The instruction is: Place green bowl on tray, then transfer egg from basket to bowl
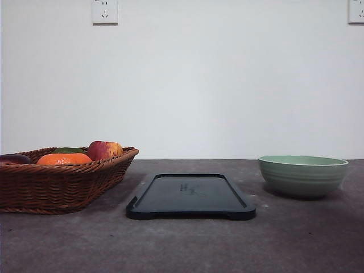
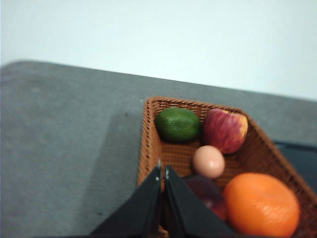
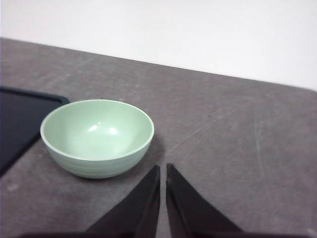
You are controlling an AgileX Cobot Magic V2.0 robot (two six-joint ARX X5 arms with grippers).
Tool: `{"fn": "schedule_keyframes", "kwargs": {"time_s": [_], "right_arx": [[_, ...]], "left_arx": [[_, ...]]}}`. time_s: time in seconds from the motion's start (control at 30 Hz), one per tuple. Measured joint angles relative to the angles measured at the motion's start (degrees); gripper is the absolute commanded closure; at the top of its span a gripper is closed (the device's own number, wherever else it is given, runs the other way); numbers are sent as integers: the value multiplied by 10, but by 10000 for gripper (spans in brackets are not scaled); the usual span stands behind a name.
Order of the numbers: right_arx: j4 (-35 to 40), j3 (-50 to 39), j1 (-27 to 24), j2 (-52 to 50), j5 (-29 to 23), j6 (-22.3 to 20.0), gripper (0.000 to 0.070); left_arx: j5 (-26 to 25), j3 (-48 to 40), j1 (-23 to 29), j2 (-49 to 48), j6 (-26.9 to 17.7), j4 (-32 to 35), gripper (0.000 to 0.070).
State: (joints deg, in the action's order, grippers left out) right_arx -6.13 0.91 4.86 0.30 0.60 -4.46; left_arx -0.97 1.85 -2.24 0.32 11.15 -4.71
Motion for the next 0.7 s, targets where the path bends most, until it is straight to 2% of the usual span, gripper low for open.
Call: {"fn": "schedule_keyframes", "kwargs": {"time_s": [0.1, 0.23, 0.37, 0.47, 0.6, 0.7], "right_arx": [[0, 0, 0, 0, 1, 56, 690], [7, 0, 0, 0, 3, 186, 691], [49, 0, 0, 0, 5, 315, 693], [94, 0, 0, 0, 9, 383, 694], [175, 0, 0, 0, 9, 405, 694], [226, 4, 0, 0, 9, 387, 695]], "left_arx": [[0, 0, 0, 0, 64, 1, 700], [0, 0, 0, 0, 173, 14, 700], [-4, 0, 0, 0, 295, 54, 700], [-5, 0, 0, 0, 353, 94, 700], [-5, 0, 0, 0, 370, 167, 700], [-5, 3, 0, 0, 338, 201, 699]]}}
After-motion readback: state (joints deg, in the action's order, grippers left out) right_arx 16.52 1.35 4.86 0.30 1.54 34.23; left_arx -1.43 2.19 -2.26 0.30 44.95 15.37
